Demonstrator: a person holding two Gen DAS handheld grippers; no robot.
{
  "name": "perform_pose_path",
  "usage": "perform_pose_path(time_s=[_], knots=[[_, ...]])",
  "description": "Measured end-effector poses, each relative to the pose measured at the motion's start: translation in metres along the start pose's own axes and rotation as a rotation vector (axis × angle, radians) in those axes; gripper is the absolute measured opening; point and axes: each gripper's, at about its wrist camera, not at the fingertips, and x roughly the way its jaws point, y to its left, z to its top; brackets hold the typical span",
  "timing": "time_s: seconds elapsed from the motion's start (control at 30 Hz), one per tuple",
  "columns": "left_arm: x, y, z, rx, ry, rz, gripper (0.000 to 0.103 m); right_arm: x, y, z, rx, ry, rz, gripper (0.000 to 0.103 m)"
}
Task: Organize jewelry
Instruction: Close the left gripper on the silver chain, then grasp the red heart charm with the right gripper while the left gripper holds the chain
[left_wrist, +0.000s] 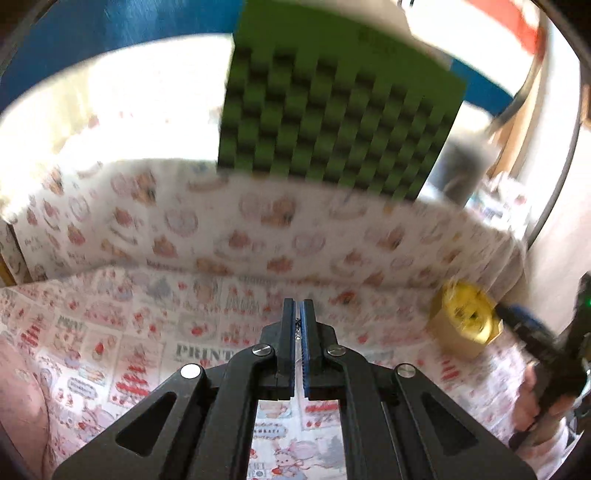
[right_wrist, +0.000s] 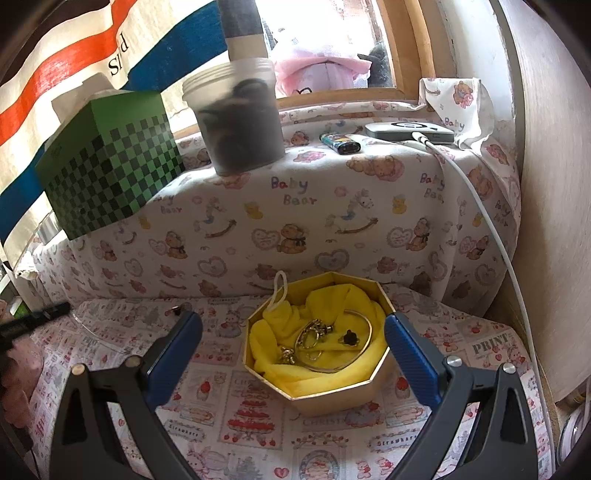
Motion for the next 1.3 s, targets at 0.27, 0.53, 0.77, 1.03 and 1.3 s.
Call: perform_pose_path(time_s=[0.27, 0.53, 0.77, 1.03, 1.3], knots=[[-0.034, 0.013, 0.009, -0.041, -0.195, 0.081, 0.002, -0.018, 0.033, 0.000, -0.071, -0.010, 0.107, 0.099], [0.002, 0.028, 0.003, -0.074, -0.135, 0.120, 0.002, 0.020, 0.093, 0.019, -0.148, 0.114, 0.123, 0.099], [0.017, 0.048, -0.002, -0.124, -0.086, 0.159, 0.002, 0.095, 0.136, 0.021, -0.189, 0.281, 0.134, 0.052], [0.022, 0.057, -0.001, -0.111, -0.083, 0.185, 0.002, 0.155, 0.152, 0.009, -0.171, 0.370, 0.074, 0.031], [0.051, 0.063, -0.004, -0.106, -0.003, 0.194, 0.002, 0.175, 0.169, 0.001, -0.227, 0.378, 0.012, 0.023]])
